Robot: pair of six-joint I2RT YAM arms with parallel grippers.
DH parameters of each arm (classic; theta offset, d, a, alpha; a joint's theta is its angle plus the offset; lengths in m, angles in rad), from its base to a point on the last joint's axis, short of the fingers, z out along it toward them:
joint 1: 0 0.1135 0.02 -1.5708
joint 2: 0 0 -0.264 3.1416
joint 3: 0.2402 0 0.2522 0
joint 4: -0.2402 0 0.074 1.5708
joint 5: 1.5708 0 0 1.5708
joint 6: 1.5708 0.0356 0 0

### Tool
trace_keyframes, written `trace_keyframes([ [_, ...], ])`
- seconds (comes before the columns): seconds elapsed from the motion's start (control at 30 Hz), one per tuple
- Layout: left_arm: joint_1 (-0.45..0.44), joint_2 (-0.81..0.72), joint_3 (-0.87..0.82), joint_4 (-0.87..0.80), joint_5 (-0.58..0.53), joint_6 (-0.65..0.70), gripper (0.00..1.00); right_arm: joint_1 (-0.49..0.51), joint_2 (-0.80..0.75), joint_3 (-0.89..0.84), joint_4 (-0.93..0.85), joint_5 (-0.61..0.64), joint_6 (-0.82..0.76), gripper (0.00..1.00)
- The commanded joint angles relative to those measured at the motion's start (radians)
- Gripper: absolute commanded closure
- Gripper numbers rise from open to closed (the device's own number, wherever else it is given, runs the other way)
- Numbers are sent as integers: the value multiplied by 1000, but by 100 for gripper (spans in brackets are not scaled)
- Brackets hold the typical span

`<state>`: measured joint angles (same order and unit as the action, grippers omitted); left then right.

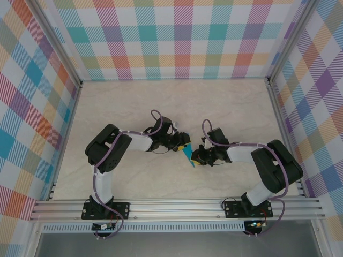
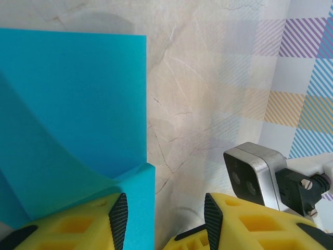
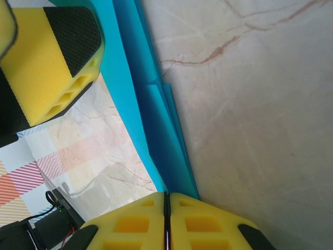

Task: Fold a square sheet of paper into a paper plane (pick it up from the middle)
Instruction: Fold the wing for the fifth time at the center of the table.

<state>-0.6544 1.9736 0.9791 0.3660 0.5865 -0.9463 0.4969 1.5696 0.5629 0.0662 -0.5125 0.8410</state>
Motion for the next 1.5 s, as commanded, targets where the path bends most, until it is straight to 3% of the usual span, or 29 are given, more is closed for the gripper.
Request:
trace_keyframes([
  [0.0,-11,36,4,-44,-7,12,54,-3,-15,-13,-3,6,2,90],
  [0.5,-11,34,10,-44,-2,13,54,21,-82,27,-141,24,-149,74],
  [1.47,-13,36,12,-42,2,9,55,54,-47,111,-214,86,-189,76],
])
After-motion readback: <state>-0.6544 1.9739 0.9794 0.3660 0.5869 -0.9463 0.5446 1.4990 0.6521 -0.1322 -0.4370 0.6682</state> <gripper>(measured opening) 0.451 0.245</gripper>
